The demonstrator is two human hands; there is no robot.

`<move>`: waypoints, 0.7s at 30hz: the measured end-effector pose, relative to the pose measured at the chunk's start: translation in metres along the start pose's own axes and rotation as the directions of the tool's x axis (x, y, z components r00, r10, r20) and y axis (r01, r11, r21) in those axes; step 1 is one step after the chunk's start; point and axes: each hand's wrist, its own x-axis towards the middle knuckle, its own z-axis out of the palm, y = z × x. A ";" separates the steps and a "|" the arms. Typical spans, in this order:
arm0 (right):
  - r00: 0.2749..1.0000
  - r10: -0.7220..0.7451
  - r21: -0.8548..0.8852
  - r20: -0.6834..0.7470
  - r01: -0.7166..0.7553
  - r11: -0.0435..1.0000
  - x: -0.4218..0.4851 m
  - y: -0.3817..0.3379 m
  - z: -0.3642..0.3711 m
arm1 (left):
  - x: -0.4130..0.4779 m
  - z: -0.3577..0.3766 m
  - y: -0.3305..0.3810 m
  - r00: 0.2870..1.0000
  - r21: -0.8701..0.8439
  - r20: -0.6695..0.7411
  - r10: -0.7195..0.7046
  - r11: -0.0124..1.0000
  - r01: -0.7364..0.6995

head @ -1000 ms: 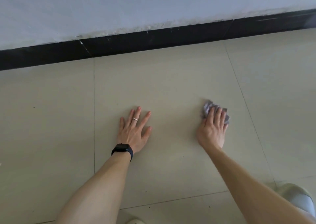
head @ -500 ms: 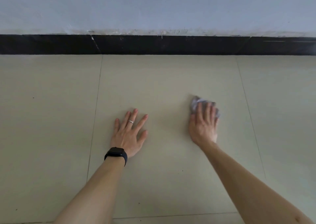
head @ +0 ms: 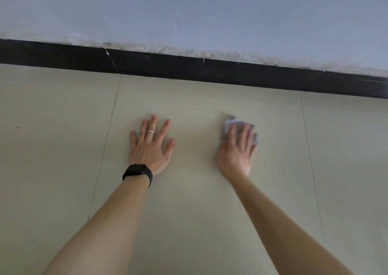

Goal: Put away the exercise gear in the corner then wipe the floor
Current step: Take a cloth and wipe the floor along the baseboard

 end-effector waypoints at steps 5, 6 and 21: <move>0.695 -0.697 -0.097 0.176 0.717 0.690 0.039 0.030 -0.014 | 0.016 0.002 0.002 0.998 0.033 -0.060 -0.004 0.999 0.006; 0.781 -0.613 -0.119 0.122 0.625 0.772 0.062 0.038 -0.019 | 0.016 0.003 0.001 0.997 0.034 -0.076 -0.011 0.999 0.014; 0.649 -0.713 -0.046 0.266 0.747 0.663 0.064 -0.032 -0.004 | 0.028 0.007 0.000 0.998 0.041 -0.060 -0.035 0.998 0.038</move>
